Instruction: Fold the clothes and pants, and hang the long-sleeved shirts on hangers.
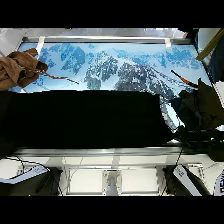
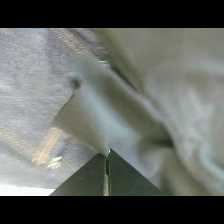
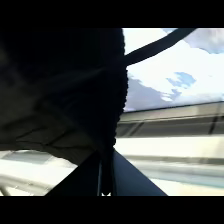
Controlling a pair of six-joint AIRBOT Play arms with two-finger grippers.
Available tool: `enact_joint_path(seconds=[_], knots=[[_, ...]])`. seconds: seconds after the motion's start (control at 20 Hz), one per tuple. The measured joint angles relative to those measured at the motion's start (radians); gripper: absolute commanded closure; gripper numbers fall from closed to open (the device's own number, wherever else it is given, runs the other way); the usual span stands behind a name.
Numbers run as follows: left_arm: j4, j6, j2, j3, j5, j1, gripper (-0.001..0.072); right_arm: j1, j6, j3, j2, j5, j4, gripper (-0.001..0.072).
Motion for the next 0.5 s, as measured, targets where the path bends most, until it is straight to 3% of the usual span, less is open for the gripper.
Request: enact_joint_path(seconds=[0.15,0.3,0.5], knots=[[0.073,0.000,0.000,0.102,-0.033,-0.069,0.0704,0.019,0.044,0.134,0.038,0.064,0.084,0.0689],[0.130,-0.025,-0.021,0.178,0.014,-0.223,0.0703,0.113,0.119,0.257,0.019,0.012,0.140,0.0689],[0.385,-0.227,-0.144,0.305,0.105,-0.445,0.0703,0.244,0.230,0.369,-0.114,-0.187,0.160,0.0689]])
